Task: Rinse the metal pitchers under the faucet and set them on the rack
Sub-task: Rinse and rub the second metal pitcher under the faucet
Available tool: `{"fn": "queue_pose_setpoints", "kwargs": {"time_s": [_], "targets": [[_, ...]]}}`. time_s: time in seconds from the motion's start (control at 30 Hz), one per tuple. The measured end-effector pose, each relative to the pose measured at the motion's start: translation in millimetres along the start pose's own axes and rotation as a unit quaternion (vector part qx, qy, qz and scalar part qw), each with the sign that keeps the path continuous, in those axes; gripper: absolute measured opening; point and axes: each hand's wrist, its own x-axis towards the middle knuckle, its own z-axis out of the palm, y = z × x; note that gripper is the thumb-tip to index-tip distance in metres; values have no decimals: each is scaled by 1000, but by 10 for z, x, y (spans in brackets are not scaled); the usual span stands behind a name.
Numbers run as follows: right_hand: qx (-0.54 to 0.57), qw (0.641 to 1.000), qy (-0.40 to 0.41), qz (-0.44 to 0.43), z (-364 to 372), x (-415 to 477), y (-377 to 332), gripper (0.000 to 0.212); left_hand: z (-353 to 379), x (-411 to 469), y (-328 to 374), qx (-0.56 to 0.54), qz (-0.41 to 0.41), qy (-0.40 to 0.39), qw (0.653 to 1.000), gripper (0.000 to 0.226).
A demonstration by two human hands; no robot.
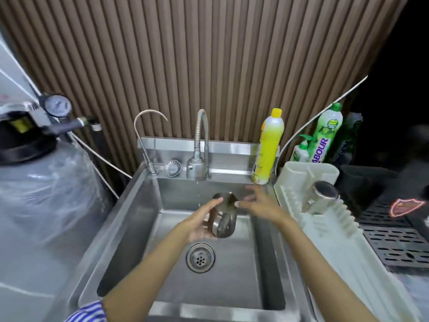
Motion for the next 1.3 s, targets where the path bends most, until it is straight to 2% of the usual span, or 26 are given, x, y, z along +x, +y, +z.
{"fn": "queue_pose_setpoints", "kwargs": {"time_s": [0.07,0.1,0.2,0.27,0.37,0.47,0.57,0.67,0.73,0.87,1.03,1.23,1.3], "targets": [[53,998,16,34,229,-1,-35,41,-75,-6,26,-29,22,39,999,34],[63,997,5,39,322,-10,-73,36,-103,-2,47,-42,32,52,997,30],[52,998,-32,31,552,-16,-188,41,-125,24,109,-82,52,74,993,43],[59,998,-1,3,697,1,-239,40,-121,50,129,-118,65,93,986,51],[79,994,76,-25,871,43,-282,17,-134,73,145,-168,69,88,979,49],[81,991,97,-33,970,102,-289,11,-211,85,131,-194,67,85,975,52],[53,992,107,-49,987,152,-262,18,-367,25,139,-127,57,68,988,43],[61,990,109,-66,945,214,-205,21,-541,17,122,6,122,61,991,68],[86,989,97,-73,937,257,-164,21,-617,19,132,125,201,75,969,75],[182,979,53,-80,983,292,-105,18,-763,41,193,286,308,169,891,90],[287,955,19,-76,1038,344,-34,15,-879,18,227,356,332,160,858,87],[235,964,117,-48,931,418,-114,20,-818,-15,155,367,289,240,851,72],[207,968,137,-41,841,438,-158,20,-731,-5,103,338,271,265,861,69]]}}
